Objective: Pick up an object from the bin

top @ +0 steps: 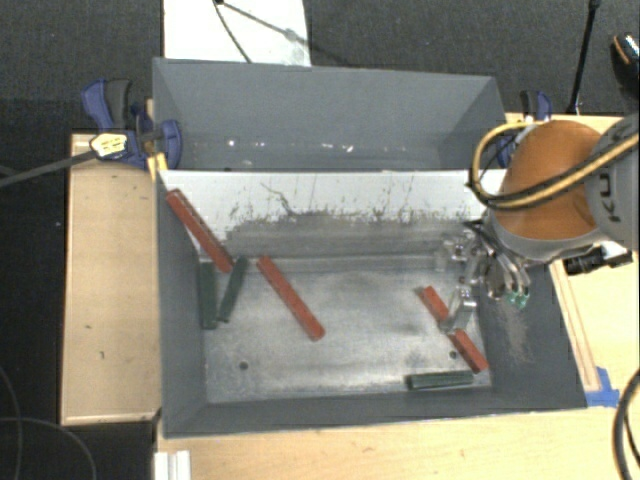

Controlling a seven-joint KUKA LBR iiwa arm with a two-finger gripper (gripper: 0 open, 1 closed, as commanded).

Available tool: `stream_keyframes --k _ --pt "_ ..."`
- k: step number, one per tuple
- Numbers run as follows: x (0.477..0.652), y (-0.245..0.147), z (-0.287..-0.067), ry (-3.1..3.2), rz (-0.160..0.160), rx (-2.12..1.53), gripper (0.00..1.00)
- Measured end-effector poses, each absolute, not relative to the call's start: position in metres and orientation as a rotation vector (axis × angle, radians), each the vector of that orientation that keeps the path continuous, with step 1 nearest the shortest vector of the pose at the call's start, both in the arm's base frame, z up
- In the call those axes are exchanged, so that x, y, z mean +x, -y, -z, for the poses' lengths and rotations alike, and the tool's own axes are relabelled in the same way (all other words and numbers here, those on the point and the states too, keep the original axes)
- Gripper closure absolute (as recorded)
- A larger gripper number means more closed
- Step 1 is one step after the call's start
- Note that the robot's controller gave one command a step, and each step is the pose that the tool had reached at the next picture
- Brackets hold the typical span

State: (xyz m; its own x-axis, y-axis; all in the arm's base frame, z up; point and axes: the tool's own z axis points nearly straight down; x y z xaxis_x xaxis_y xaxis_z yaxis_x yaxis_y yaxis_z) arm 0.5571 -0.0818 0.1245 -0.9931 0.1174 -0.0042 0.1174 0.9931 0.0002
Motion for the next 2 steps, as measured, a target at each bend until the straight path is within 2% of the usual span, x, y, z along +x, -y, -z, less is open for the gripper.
stream_keyframes --k 1,2 --pt "0.5677 0.1040 -0.0687 -3.050 0.000 0.766 0.00" --pt "0.5689 0.1033 -0.0707 -3.048 -0.001 0.758 1.00"
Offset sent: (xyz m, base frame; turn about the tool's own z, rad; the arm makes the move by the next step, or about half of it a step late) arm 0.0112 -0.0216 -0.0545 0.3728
